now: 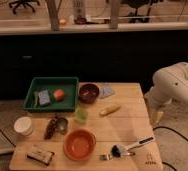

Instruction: Place banana in table surface

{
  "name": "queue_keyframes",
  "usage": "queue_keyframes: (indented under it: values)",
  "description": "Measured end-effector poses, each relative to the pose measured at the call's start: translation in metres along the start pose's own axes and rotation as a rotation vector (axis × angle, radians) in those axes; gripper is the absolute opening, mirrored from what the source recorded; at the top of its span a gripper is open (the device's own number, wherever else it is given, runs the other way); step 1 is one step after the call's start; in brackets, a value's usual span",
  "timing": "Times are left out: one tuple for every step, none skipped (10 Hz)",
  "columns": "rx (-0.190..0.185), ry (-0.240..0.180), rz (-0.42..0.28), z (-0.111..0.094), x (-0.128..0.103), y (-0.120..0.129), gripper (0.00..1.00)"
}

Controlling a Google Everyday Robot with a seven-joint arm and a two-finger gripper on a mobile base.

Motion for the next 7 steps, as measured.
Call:
queue_keyframes:
  values:
    - [0.0,0.0,0.0,0.0,0.0,0.0,0.8]
    - [0.0,0.0,0.0,0.0,0.0,0.0,0.8]
    - [0.0,0.0,0.0,0.0,0.0,0.0,0.8]
    - [0.0,0.0,0.0,0.0,0.0,0.0,0.8]
    - [0.0,0.0,-0.001,0.0,0.0,0.0,0.8]
    - [0.0,0.002,-0.008,0.003,-0.003,-0.002,0.8]
    - [-0.003,-0.003,-0.03,0.01,-0.017,-0.008,0.8]
